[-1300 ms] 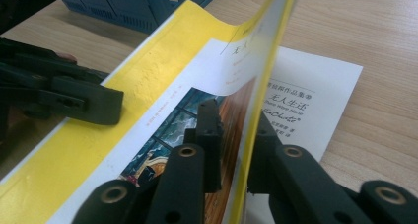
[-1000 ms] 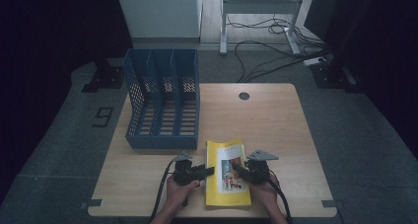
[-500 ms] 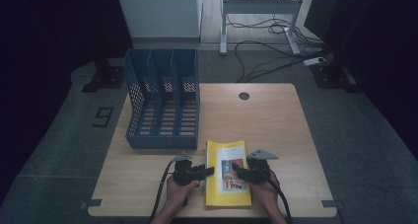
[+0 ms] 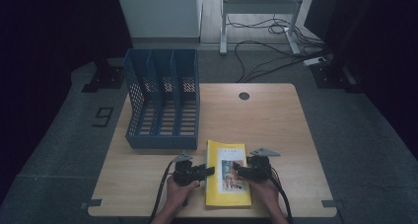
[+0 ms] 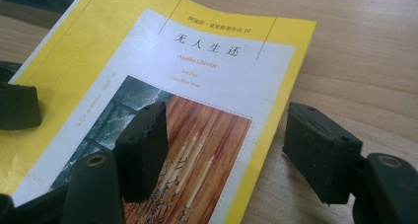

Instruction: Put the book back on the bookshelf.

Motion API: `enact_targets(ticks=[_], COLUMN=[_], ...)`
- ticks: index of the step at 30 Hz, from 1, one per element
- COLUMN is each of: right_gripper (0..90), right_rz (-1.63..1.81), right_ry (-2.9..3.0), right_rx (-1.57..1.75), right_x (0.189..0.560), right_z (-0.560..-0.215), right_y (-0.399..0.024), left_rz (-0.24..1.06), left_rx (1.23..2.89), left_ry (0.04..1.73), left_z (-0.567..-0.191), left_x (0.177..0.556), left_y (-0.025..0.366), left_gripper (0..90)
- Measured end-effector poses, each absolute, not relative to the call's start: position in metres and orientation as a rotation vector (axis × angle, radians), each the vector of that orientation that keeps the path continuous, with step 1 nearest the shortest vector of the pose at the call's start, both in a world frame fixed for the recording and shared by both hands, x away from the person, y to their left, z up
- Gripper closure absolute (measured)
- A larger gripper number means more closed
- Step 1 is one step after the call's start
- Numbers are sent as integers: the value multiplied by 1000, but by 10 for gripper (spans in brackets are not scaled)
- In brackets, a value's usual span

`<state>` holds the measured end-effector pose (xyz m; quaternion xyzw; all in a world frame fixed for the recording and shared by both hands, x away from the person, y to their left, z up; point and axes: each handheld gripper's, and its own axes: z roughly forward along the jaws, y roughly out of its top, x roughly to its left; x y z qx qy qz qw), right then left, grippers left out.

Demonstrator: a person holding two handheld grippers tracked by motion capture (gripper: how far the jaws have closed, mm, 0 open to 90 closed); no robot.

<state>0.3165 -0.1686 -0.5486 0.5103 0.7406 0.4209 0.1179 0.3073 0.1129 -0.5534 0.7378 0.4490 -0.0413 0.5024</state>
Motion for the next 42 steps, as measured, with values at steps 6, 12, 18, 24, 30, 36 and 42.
enact_targets(ticks=[6, 12, 18, 24, 30, 36, 42], right_gripper=[312, 318, 339, 369, 386, 335, 235], right_rz=[1251, 1243, 1234, 1272, 1320, 1340, 1375], right_ry=[2163, 2189, 2203, 2217, 2219, 2220, 2208], right_rx=[1505, 1460, 1402, 1352, 1316, 1393, 1457], right_x=[319, 320, 319, 317, 315, 318, 322], right_z=[-551, -551, -549, -547, -545, -548, -551], right_y=[-169, -171, -171, -170, -172, -172, -172], left_rz=[-97, -111, -101, -117, -104, -84, -104], left_rx=[1808, 1836, 1863, 1857, 1855, 1845, 1820], left_ry=[1081, 1084, 1065, 1030, 1016, 1015, 1005], left_z=[-549, -545, -538, -531, -528, -531, -532], left_x=[314, 325, 329, 323, 317, 314, 314], left_y=[111, 110, 105, 106, 106, 109, 110], left_gripper=[607, 607, 608, 598, 586, 643, 667])
